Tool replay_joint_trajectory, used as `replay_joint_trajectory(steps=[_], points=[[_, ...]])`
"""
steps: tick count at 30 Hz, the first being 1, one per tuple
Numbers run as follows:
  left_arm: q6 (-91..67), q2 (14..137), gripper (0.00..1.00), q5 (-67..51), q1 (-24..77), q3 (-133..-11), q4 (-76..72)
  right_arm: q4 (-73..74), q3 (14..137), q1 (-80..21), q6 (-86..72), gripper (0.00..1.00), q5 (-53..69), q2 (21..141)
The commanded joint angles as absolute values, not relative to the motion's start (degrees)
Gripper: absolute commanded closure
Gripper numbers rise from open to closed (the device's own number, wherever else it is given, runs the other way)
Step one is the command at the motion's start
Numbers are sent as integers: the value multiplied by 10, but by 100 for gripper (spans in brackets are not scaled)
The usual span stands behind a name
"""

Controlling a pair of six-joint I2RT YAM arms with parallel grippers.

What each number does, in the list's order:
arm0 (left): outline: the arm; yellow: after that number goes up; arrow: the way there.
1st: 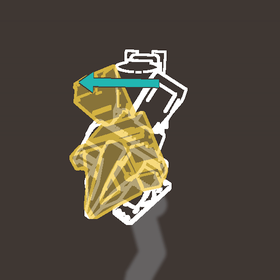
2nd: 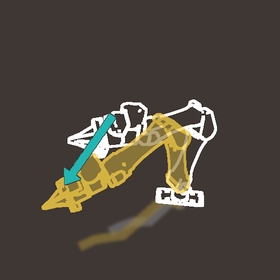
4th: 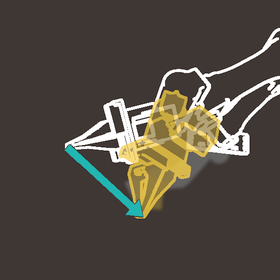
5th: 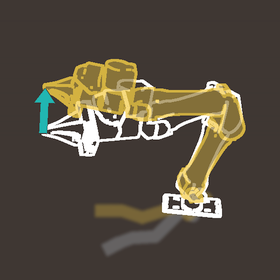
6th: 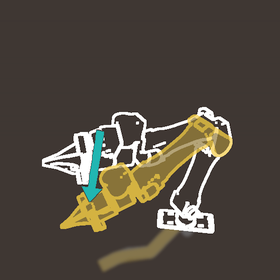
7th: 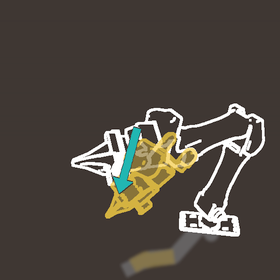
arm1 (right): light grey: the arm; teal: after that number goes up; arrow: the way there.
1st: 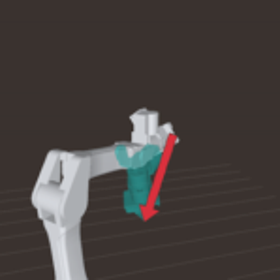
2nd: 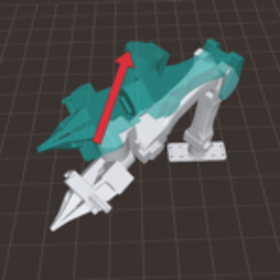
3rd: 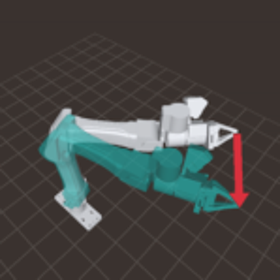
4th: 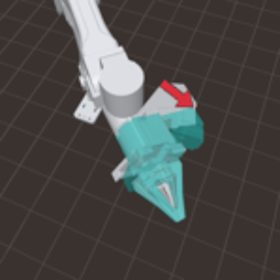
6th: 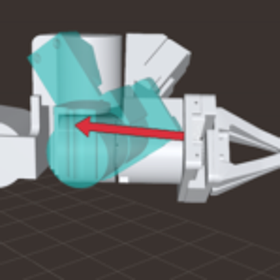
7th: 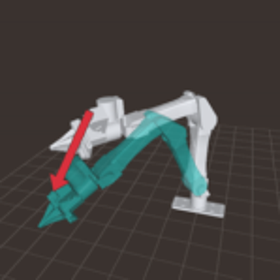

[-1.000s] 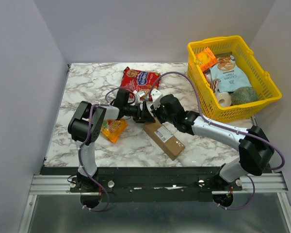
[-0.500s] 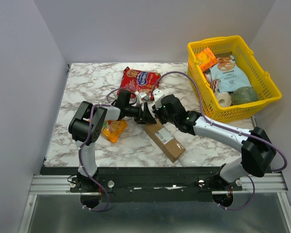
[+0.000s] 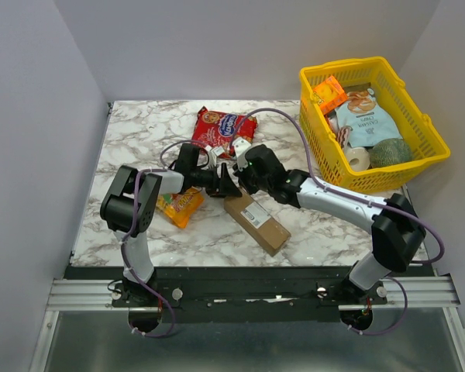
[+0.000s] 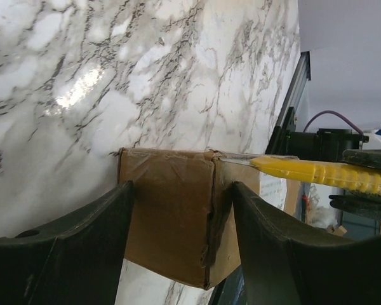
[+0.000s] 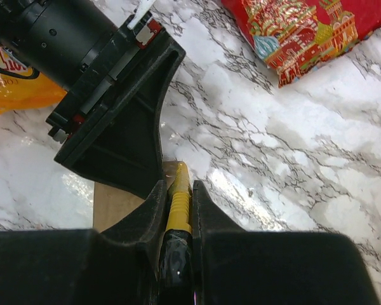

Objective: Unpack the express box

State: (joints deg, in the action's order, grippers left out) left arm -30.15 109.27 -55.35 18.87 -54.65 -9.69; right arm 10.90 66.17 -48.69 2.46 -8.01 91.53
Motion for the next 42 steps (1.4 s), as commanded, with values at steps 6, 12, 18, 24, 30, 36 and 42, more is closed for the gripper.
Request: replay_joint_trajectory(steps=[6,12,18,24,30,36,42], points=[[-238,1114,34,-439,146,-528,-16,149,658,-500,40,100,-63,931],[-254,1130,39,-451,146,-519,-32,176,656,-501,14,99,-84,911],[-279,1129,47,-445,146,-493,-66,209,690,-509,-39,100,-98,936],[-292,1121,51,-435,146,-485,-72,278,728,-520,-60,100,-101,956],[-311,1119,57,-428,147,-475,-90,286,716,-528,-78,100,-131,937],[-338,1101,58,-443,146,-469,-120,259,707,-534,-48,100,-114,944],[-294,978,29,-460,142,-448,-157,214,721,-534,-10,100,-113,964]])
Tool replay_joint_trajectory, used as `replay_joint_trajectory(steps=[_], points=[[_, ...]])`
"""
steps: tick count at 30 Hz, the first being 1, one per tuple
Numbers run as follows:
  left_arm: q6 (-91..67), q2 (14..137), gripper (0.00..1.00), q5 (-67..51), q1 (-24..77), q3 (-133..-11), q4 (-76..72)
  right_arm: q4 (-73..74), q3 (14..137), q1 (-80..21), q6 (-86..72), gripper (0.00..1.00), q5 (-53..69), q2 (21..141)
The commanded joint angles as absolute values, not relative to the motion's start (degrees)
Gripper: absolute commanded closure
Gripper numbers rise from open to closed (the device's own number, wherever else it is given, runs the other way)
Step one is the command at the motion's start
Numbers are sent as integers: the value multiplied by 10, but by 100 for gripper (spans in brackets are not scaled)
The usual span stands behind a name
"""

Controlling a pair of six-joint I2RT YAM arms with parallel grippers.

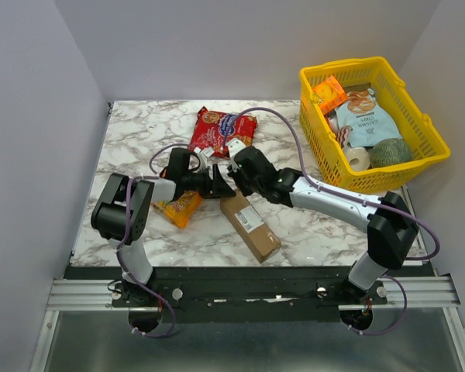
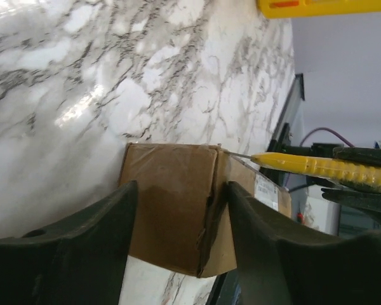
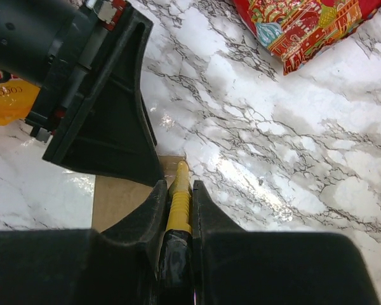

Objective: Unpack the express box

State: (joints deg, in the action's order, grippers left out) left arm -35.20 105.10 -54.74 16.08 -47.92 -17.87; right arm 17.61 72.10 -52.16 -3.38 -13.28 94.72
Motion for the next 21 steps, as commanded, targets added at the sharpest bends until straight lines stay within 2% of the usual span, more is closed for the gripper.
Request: replay_joint_trajectory(steps=[1,6,9,13,16,21], points=[[-274,936,27,-456,142,-446,-148,208,730,-534,-6,100,-109,969],[-174,840,27,-459,140,-432,-91,185,768,-534,26,99,-77,1000],[-164,806,37,-504,142,-408,-140,178,775,-535,32,100,-60,1005],[-177,829,58,-533,148,-399,-148,174,774,-534,33,99,-58,1007],[-170,843,69,-557,149,-380,-160,175,764,-535,46,100,-44,1000],[-224,868,72,-602,157,-351,-251,177,754,-531,69,100,-42,989]])
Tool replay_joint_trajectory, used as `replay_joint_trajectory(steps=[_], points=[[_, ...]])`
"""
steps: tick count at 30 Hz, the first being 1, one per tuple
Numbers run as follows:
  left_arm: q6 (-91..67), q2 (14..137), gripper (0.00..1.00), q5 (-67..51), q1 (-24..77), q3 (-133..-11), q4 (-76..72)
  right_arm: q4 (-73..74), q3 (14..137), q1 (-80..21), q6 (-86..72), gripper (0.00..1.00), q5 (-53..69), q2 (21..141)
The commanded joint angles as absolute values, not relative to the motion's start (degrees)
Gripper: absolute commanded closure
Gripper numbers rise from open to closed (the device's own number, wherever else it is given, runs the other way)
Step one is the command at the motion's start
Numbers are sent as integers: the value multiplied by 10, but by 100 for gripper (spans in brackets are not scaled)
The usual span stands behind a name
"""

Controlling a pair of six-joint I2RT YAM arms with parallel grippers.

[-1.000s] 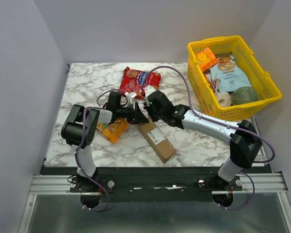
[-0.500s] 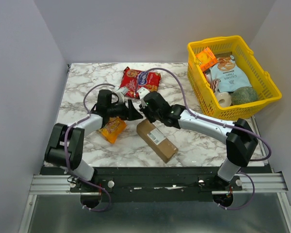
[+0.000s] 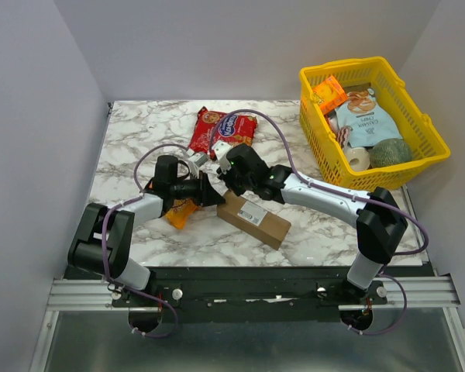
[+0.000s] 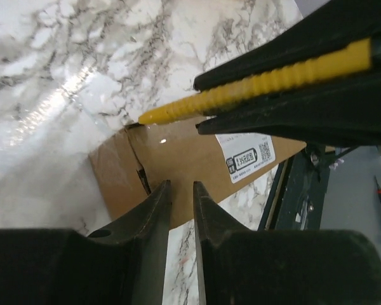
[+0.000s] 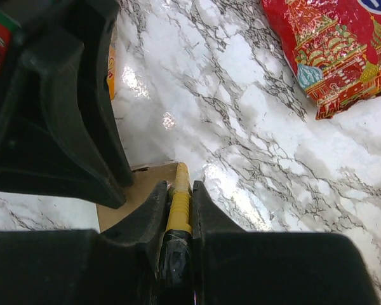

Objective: Unpack the express box

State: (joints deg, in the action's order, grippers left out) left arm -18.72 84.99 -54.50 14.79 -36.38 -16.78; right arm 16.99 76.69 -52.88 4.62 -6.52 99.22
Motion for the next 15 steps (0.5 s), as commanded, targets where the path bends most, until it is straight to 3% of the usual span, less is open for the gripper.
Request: replay_joint_trajectory(steps=[1,5,10,15], points=[[-244,882,71,-606,158,-350,-272,178,754,-530,71,100,-41,988],[-338,925,71,-620,162,-356,-400,189,758,-526,70,100,-31,989],[-405,992,71,-618,168,-364,-454,195,753,-527,60,99,-23,987],[-243,1019,76,-557,170,-401,-217,195,737,-523,60,100,-23,973]])
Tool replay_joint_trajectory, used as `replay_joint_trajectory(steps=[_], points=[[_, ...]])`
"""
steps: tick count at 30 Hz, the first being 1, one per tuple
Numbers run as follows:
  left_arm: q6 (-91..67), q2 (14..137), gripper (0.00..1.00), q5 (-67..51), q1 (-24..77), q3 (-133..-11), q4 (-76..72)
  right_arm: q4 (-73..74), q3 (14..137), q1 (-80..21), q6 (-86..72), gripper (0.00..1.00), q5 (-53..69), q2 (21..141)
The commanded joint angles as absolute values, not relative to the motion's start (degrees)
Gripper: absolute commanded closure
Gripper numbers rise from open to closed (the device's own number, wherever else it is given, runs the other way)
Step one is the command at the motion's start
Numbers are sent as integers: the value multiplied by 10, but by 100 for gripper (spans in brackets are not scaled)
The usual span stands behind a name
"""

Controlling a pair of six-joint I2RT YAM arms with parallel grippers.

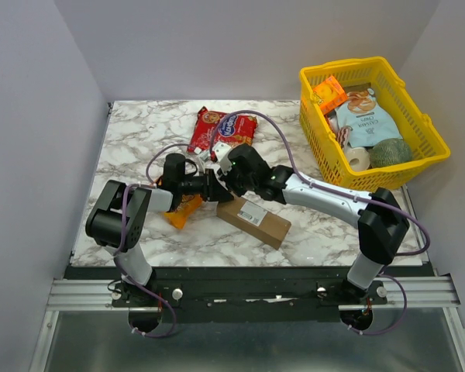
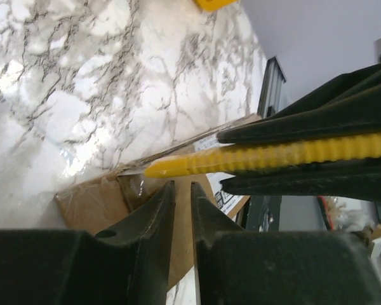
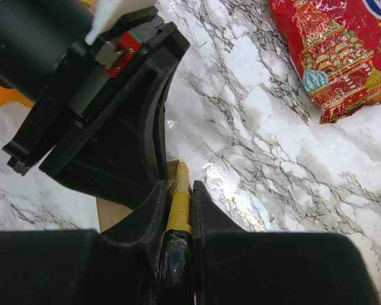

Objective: Unpack the express box

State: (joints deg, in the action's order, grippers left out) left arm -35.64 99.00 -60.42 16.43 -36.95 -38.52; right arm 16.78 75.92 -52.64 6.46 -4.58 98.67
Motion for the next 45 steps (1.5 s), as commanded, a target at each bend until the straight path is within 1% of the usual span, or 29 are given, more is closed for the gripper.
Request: replay_joint_trajectory(steps=[1,3,5,9,14,19,20,23,31,37,40,45], points=[[-228,1028,77,-552,170,-405,-197,194,730,-522,60,100,-21,969],[-200,1035,79,-533,170,-415,-154,194,724,-520,61,100,-23,956],[-190,1043,82,-519,170,-421,-139,195,715,-519,62,100,-25,941],[-161,1047,85,-498,171,-428,-104,195,706,-519,62,100,-19,926],[-154,1048,88,-488,175,-426,-95,197,694,-519,58,100,-20,917],[-152,1048,93,-481,180,-425,-93,197,693,-520,38,99,-70,912],[-152,1048,94,-482,181,-425,-93,195,695,-519,31,100,-91,911],[-150,1047,94,-480,184,-424,-94,195,696,-521,27,100,-99,911],[-149,1047,97,-474,188,-423,-91,213,684,-520,23,99,-100,905],[-147,1049,98,-470,193,-424,-90,184,657,-520,46,99,-88,913],[-148,1052,98,-468,193,-425,-88,174,658,-521,48,99,-108,919],[-151,1057,100,-465,194,-426,-87,203,689,-520,13,100,-148,913]])
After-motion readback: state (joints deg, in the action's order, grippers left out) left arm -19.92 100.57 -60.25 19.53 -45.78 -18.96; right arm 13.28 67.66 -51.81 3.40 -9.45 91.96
